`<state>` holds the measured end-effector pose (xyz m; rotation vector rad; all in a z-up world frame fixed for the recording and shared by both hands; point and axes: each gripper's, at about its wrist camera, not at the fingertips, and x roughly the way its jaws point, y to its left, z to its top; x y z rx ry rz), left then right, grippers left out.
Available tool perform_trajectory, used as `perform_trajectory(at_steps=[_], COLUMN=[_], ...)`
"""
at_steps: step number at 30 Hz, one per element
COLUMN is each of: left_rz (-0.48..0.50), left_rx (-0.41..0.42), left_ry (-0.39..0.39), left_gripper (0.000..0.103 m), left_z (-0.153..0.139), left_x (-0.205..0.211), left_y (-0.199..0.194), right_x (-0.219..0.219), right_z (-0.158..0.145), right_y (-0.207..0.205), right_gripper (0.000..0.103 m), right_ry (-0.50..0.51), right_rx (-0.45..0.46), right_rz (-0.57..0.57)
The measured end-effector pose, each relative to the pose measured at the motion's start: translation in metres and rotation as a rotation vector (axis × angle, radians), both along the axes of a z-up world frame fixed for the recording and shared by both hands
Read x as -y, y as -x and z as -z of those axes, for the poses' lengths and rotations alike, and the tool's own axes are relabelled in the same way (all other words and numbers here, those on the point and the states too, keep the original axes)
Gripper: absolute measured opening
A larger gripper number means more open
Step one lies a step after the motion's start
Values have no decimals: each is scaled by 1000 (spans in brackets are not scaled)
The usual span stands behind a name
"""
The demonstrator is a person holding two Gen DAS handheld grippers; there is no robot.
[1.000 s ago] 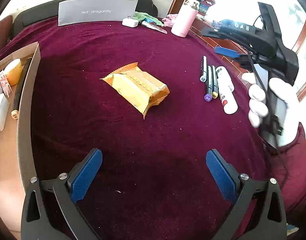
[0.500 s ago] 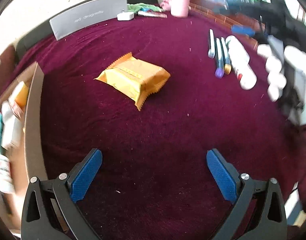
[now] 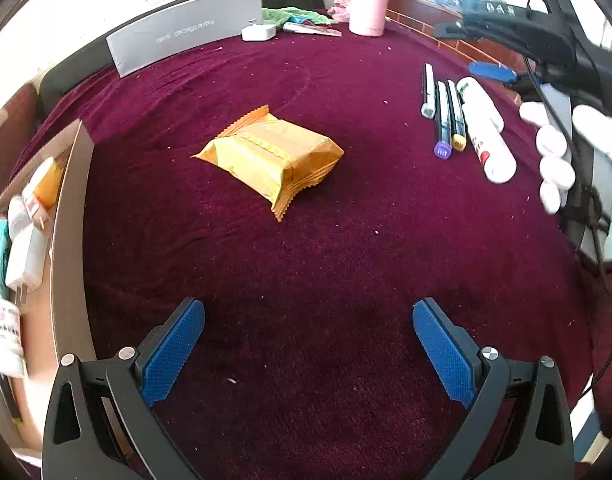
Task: Organize objects
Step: 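Approach and grasp the orange snack packet with the left tool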
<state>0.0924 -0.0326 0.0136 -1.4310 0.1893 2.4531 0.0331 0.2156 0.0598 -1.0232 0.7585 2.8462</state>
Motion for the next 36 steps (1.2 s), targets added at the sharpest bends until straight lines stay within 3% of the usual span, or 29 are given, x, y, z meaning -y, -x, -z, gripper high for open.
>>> perform_trajectory(at_steps=[3, 6, 9, 15, 19, 20, 22, 24, 31, 36], left_rz=[-66, -166, -228, -274, -292, -273, -240, -191, -236, -254], left_rx=[16, -32, -7, -53, -11, -9, -69, -87, -115, -125], left_ry=[-186, -228, -244, -159, -40, 24, 55, 21, -115, -108], left_gripper=[101, 101, 101, 101, 101, 99, 87, 43, 40, 40], left_z=[-17, -37, -38, -34, -10, -1, -1, -6, -31, -33], left_x=[20, 38, 41, 19, 2, -7, -15, -15, 28, 47], left_y=[7, 24, 49, 84, 106, 109, 104, 99, 65, 36], right_x=[-5, -11, -17, -26, -24, -23, -21, -21, -21, -16], right_z=[0, -1, -4, -2, -2, -3, -4, -3, 3, 4], right_y=[0, -1, -5, 0, 2, 2, 2, 3, 8, 8], right_gripper=[63, 63, 63, 63, 63, 63, 63, 63, 63, 63], right_ry=[1, 12, 6, 49, 54, 50, 38, 33, 35, 3], right_rx=[-4, -8, -26, -15, -14, -18, -22, -20, 12, 16], right_rz=[19, 43, 73, 82, 70, 66, 66, 68, 68, 66])
